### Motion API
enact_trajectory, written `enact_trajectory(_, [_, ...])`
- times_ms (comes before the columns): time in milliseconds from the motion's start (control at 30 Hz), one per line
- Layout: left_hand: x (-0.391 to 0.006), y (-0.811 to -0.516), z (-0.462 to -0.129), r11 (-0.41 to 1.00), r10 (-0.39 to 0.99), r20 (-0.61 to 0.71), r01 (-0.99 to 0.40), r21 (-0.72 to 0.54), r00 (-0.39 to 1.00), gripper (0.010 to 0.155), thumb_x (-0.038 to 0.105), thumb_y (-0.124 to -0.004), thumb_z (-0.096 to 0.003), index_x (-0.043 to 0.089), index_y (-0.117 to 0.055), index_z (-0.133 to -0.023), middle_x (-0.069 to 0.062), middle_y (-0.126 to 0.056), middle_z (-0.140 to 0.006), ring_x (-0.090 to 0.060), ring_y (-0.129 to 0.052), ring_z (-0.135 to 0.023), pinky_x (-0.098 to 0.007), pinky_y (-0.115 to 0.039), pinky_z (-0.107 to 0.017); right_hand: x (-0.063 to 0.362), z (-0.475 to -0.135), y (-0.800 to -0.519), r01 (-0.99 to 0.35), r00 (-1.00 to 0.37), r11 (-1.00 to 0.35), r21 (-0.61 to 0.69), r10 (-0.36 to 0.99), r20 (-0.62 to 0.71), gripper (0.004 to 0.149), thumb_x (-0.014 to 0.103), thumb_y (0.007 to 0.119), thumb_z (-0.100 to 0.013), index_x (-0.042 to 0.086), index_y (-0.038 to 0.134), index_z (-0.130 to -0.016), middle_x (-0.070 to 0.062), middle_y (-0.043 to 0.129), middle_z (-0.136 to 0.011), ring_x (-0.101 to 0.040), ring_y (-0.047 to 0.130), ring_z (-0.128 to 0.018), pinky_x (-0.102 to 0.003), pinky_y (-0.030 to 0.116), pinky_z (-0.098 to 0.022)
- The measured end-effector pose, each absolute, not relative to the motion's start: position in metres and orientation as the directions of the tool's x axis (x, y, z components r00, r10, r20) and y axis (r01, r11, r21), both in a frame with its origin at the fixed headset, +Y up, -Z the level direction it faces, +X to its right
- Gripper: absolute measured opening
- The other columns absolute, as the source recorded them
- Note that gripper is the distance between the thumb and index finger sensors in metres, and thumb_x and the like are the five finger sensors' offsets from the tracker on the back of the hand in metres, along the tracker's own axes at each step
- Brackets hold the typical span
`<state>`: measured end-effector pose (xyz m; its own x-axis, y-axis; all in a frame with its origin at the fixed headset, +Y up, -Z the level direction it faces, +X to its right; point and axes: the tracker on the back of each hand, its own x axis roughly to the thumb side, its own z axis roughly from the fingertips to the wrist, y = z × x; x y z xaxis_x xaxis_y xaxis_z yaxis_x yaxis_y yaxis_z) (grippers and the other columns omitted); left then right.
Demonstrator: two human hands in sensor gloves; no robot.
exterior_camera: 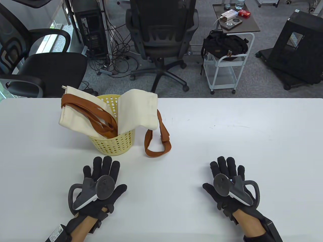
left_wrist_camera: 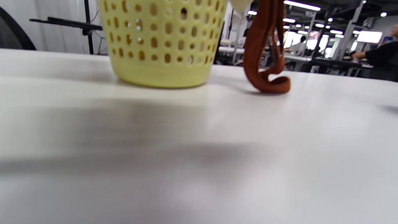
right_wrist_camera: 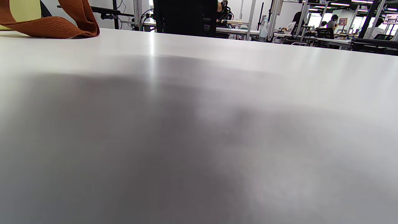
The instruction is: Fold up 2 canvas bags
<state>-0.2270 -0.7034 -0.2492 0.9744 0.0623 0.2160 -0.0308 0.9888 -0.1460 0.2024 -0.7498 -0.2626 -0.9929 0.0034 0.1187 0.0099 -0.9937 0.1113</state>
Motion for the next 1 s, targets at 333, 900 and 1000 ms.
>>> enact_trajectory(333, [-0.178, -0.606, -0.295, 0.997, -0.023, 0.116, 0.014, 0.073, 0.993, 0.094, 0.048, -0.083, -0.0424, 0.036, -0.013, -0.103, 0.005, -0.005, -0.114, -0.032, -0.008, -0.113, -0.063, -0.020, -0.080, 0.206, -0.262, -0.748, -0.007, -0.994, -0.993, 0.114, 0.020, 0.110, 0.083, 0.069, 0.052, -0.039, 0.032, 0.021, -0.106, -0.002, 0.005, -0.115, -0.034, 0.002, -0.105, -0.066, 0.013, -0.073])
enact_trajectory(900, [-0.130, -0.603, -0.382, 0.973, -0.163, -0.010, 0.163, 0.162, 0.987, 0.100, 0.043, -0.088, -0.0409, 0.041, -0.008, -0.101, 0.013, -0.035, -0.116, -0.017, -0.070, -0.105, -0.043, -0.066, -0.081, 0.212, -0.258, -0.738, -0.057, -0.990, -0.991, 0.118, 0.071, 0.118, 0.083, 0.070, 0.052, -0.039, 0.032, 0.022, -0.106, -0.002, 0.005, -0.115, -0.034, 0.002, -0.105, -0.066, 0.014, -0.074])
enact_trajectory(1000, [-0.129, -0.602, -0.386, 0.961, -0.185, -0.027, 0.187, 0.205, 0.982, 0.097, 0.047, -0.088, -0.0404, 0.047, -0.014, -0.102, 0.016, -0.048, -0.113, -0.016, -0.079, -0.099, -0.041, -0.071, -0.076, 0.214, -0.259, -0.739, -0.064, -0.991, -0.990, 0.126, 0.078, 0.113, 0.083, 0.070, 0.052, -0.039, 0.032, 0.022, -0.107, -0.002, 0.005, -0.115, -0.034, 0.002, -0.105, -0.066, 0.014, -0.074])
